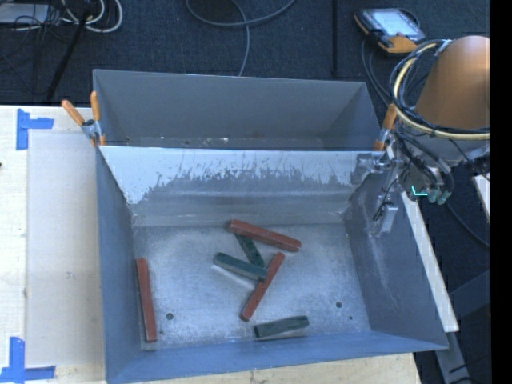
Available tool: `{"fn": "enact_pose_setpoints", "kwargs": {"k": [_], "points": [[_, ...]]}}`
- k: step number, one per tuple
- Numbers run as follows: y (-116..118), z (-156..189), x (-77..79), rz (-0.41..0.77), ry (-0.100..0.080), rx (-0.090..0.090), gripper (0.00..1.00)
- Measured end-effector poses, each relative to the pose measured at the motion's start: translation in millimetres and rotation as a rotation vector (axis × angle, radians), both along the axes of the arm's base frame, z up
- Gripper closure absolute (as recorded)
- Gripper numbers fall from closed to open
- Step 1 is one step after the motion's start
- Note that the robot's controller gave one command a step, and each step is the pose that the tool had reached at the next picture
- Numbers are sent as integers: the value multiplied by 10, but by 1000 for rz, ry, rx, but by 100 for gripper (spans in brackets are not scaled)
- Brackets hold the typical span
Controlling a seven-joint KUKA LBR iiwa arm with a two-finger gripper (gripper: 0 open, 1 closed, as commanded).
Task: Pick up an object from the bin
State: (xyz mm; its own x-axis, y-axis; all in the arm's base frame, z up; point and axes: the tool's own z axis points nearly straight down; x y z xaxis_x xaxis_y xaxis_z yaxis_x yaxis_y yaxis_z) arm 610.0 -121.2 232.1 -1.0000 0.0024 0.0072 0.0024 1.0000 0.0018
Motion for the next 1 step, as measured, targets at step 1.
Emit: {"fn": "enact_pose_setpoints", "kwargs": {"k": [1], "points": [[3, 50, 15, 2, -8, -2, 0]]}}
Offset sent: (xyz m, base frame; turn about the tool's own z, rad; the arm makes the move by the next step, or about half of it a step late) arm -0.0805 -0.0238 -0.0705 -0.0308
